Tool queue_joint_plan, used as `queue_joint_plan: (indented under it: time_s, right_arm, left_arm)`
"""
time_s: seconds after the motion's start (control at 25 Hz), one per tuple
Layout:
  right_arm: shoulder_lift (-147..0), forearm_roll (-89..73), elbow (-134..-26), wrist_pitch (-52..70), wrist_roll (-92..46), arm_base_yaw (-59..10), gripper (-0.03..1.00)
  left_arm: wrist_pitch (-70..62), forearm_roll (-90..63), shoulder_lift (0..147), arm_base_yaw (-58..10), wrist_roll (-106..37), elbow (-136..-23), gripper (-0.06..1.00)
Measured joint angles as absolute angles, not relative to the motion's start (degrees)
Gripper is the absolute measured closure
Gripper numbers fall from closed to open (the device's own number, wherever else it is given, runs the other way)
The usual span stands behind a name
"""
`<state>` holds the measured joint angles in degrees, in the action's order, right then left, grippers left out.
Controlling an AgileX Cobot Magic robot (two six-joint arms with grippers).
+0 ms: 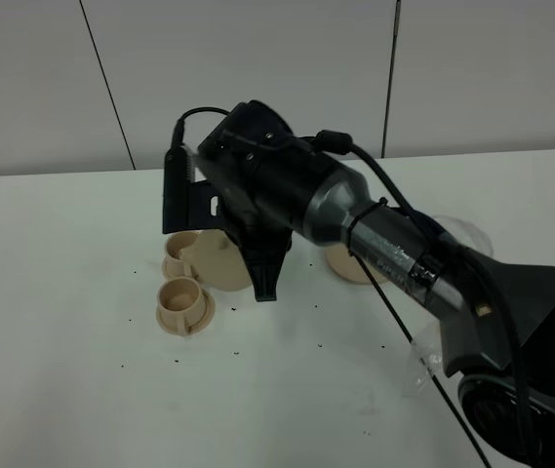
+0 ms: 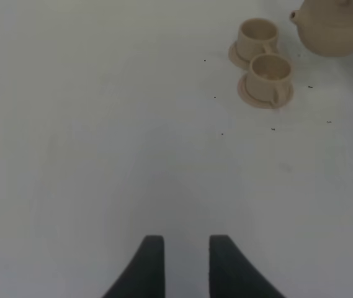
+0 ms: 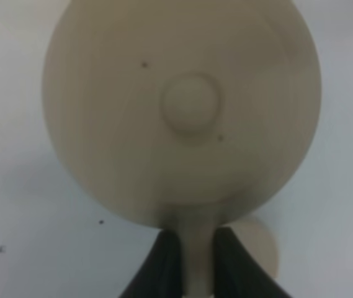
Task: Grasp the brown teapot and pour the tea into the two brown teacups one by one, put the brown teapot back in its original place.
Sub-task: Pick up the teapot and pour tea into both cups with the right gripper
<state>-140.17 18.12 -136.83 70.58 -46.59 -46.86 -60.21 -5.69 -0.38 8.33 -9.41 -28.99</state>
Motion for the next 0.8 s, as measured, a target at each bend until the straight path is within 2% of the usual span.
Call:
queue_joint_plan:
  time_s: [0.8]
  right_arm:
    - [-142.9, 30.8, -136.9, 68.9, -45.8, -52.1, 0.87]
  left_arm:
    - [-60.2, -5.7, -0.4, 8.3, -9.4, -29.0, 0.70]
